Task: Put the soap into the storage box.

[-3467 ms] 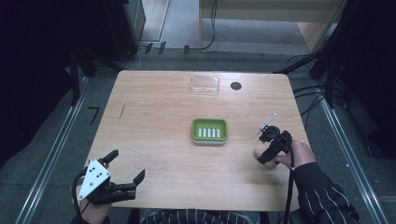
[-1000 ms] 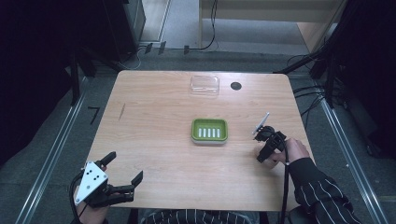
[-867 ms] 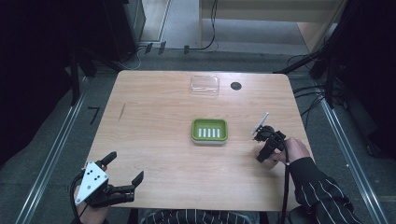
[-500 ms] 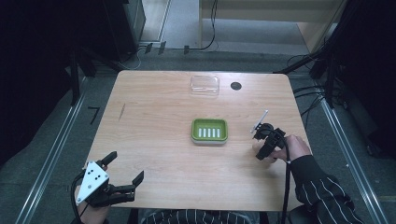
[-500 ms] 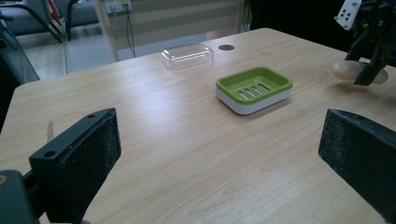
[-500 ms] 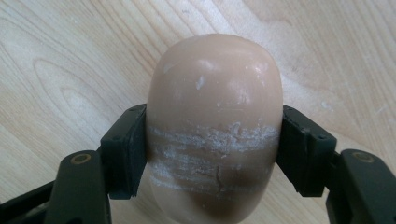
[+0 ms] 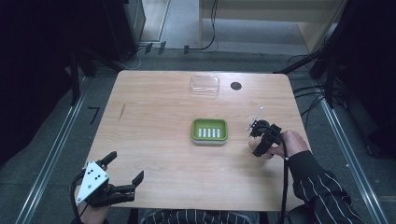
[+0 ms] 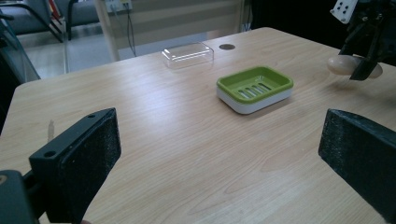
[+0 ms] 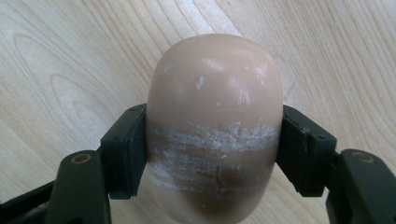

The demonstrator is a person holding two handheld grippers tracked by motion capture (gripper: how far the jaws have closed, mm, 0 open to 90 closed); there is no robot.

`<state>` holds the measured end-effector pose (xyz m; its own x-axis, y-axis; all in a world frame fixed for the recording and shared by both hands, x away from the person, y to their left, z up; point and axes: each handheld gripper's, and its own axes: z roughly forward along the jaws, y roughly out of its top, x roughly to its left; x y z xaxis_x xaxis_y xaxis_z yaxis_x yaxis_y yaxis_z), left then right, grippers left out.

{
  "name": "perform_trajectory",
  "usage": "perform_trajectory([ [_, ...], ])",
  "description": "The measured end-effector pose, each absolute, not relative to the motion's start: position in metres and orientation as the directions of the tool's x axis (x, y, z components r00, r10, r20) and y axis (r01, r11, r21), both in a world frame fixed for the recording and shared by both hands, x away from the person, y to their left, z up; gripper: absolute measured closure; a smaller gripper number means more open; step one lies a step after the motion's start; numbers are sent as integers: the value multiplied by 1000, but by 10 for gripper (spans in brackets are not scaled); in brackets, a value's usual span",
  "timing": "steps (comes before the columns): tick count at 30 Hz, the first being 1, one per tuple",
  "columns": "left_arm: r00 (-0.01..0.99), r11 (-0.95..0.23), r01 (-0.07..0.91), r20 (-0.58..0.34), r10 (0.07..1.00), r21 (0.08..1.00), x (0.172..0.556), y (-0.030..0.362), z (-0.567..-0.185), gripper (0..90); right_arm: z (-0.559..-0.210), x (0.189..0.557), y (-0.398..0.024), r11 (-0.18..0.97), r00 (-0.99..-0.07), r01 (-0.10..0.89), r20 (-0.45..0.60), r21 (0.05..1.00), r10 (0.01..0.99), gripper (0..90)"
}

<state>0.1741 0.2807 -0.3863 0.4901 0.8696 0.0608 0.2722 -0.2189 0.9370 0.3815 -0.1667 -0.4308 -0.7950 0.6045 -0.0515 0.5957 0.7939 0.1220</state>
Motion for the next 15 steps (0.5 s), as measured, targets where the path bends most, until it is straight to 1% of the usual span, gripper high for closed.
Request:
perform_trajectory([
  [10,490,-221,271,63,869,937,174,281,-386,0,-427,387,-160,812,-812,569,-65,131,580,335],
  [15,490,-221,273,63,869,936,174,281,-386,0,-426,389,-155,833,-832,539,-72,124,549,335],
])
